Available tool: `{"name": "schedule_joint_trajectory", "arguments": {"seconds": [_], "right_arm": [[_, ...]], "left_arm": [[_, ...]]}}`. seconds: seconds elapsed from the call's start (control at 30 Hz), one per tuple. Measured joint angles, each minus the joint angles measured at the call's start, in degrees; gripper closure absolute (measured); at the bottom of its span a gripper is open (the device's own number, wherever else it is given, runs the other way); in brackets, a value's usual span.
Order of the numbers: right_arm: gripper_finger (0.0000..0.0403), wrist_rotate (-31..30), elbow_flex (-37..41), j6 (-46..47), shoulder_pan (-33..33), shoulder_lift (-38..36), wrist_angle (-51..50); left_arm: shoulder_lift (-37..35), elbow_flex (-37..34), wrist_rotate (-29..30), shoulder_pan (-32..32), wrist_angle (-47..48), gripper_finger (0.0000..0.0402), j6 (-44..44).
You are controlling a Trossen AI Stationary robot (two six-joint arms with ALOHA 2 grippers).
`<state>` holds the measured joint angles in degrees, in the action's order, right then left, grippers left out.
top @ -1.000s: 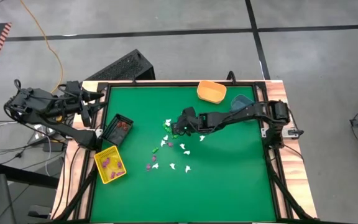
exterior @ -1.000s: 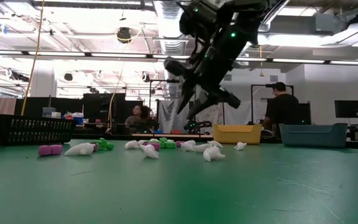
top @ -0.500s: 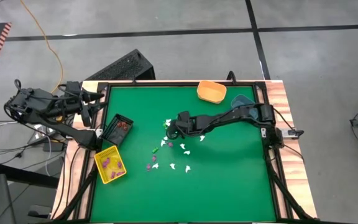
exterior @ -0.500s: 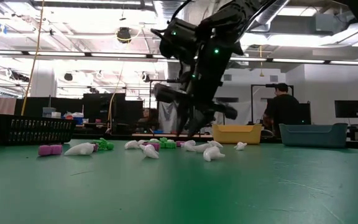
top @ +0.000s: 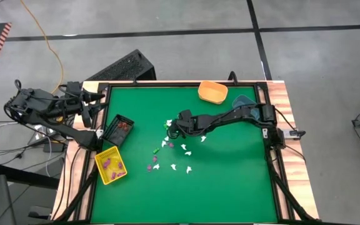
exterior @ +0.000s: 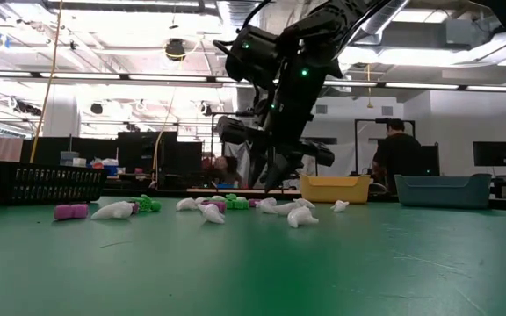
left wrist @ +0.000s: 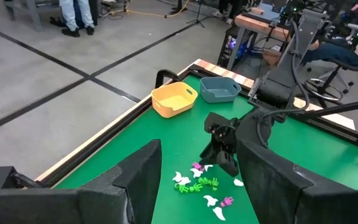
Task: Sort Halloween decoration
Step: Put the pink skeleton toy into the yellow bin
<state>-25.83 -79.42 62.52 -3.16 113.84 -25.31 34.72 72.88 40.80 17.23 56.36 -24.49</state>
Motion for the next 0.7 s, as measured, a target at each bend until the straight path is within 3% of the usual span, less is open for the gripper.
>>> {"name": "schedule_joint_trajectory", "arguments": {"seconds": [0.2,0.47,0.7], "right_arm": [[0.0281,1.03,-0.59,0.62,-0.28,4.28,2.65],[0.0286,-1.22,-0.77,4.13,0.77,3.95,-1.03],[0.0345,0.22,-1.20,5.57,0.47,3.85,-2.78]], "left_arm": [[0.00,0.00,-0.02,0.00,-0.04,0.0202,0.01],[0.00,-0.01,-0.72,0.00,0.04,0.0202,0.04],[0.00,0.00,-0.74,0.00,0.22,0.0202,0.04]]}}
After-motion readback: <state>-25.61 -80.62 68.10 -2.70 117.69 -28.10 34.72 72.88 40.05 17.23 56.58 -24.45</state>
